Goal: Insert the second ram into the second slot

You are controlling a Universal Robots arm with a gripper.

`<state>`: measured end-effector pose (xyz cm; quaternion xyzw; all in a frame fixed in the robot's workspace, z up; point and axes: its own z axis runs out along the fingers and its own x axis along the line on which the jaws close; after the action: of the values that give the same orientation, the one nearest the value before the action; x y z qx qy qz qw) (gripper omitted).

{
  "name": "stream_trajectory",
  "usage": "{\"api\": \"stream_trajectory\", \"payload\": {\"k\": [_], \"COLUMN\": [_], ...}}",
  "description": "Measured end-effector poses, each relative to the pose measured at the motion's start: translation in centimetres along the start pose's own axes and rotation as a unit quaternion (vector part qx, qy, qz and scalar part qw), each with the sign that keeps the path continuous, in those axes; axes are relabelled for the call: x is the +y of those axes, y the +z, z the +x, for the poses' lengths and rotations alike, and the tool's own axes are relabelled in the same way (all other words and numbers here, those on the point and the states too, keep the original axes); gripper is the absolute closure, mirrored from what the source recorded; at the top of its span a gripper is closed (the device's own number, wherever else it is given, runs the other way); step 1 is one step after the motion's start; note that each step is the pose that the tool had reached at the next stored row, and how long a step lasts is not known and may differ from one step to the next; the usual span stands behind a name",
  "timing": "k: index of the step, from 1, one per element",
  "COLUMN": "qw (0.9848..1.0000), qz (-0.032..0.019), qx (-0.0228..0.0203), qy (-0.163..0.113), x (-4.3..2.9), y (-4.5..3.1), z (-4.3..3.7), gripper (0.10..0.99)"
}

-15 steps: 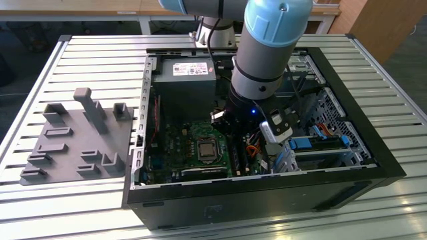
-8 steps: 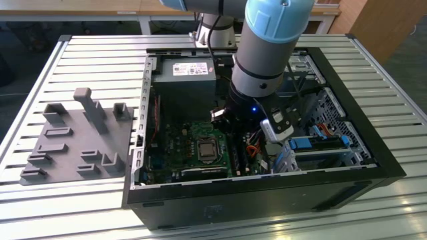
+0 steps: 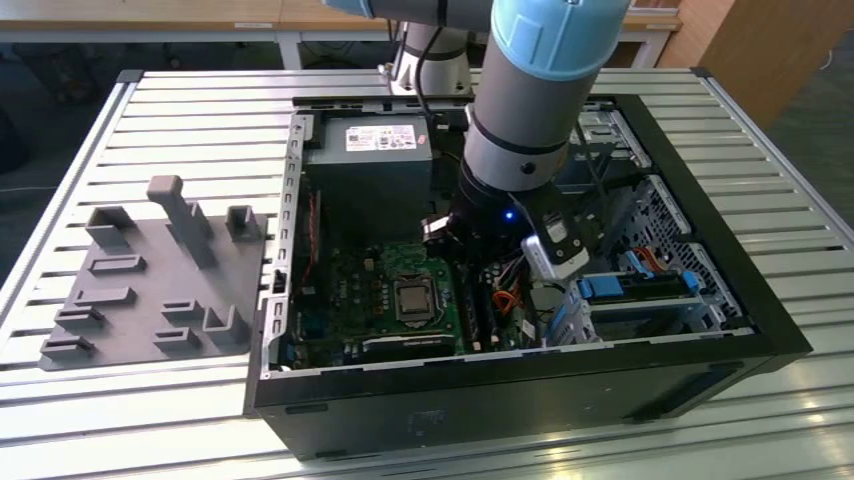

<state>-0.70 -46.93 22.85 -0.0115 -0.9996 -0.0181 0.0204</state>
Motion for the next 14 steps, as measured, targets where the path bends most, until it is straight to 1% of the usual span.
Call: {"api": "stream_trajectory", "payload": {"k": [3, 8, 14], "qw": [1.0, 1.0, 1.0], "qz": [-0.0001, -0.0002, 0.0], "qx": [0.0, 0.0, 0.0], "qy": [0.0, 0.0, 0.0], "x": [-0.01, -0.02, -0.03], "y": [0.38, 0.72, 0.79], "z": [-0.02, -0.03, -0.03], "gripper": [0.984, 0.984, 0.984]}}
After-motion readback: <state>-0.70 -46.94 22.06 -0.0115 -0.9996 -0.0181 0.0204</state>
